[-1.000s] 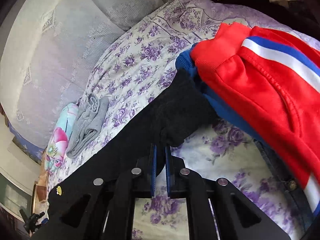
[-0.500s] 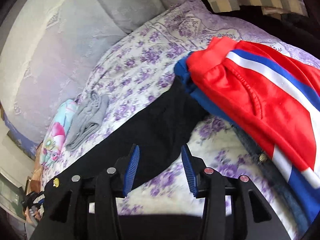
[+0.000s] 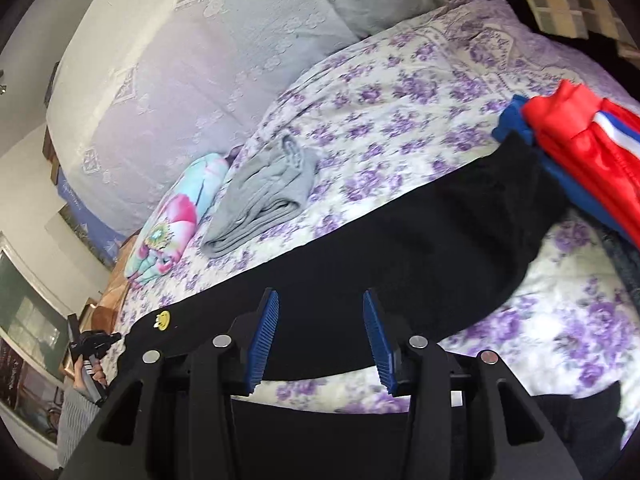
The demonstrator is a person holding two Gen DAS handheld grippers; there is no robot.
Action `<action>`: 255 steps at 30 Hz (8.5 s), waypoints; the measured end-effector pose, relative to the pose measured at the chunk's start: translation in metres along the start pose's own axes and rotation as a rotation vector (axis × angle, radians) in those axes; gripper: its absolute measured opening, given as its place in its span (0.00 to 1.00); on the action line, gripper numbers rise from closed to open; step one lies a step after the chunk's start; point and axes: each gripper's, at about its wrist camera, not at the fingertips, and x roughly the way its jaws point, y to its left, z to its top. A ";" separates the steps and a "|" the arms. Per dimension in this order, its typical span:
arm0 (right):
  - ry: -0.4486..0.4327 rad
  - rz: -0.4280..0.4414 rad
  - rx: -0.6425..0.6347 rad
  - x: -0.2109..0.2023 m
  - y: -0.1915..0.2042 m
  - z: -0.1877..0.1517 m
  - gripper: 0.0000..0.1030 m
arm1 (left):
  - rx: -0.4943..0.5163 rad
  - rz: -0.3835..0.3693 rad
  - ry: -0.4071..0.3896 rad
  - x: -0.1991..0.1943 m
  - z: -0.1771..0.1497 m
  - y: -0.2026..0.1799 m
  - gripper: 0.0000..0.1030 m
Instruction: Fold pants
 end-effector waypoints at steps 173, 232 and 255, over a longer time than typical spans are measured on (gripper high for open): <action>0.077 -0.162 -0.271 -0.018 0.080 -0.061 0.56 | 0.556 -0.016 -0.121 -0.099 -0.260 -0.056 0.95; -0.082 -0.623 -1.005 -0.065 0.065 -0.184 0.39 | 0.603 -0.035 -0.137 -0.098 -0.263 -0.055 0.95; -0.137 -0.448 -0.865 -0.108 0.042 -0.167 0.48 | 0.609 0.000 -0.132 -0.097 -0.264 -0.060 0.95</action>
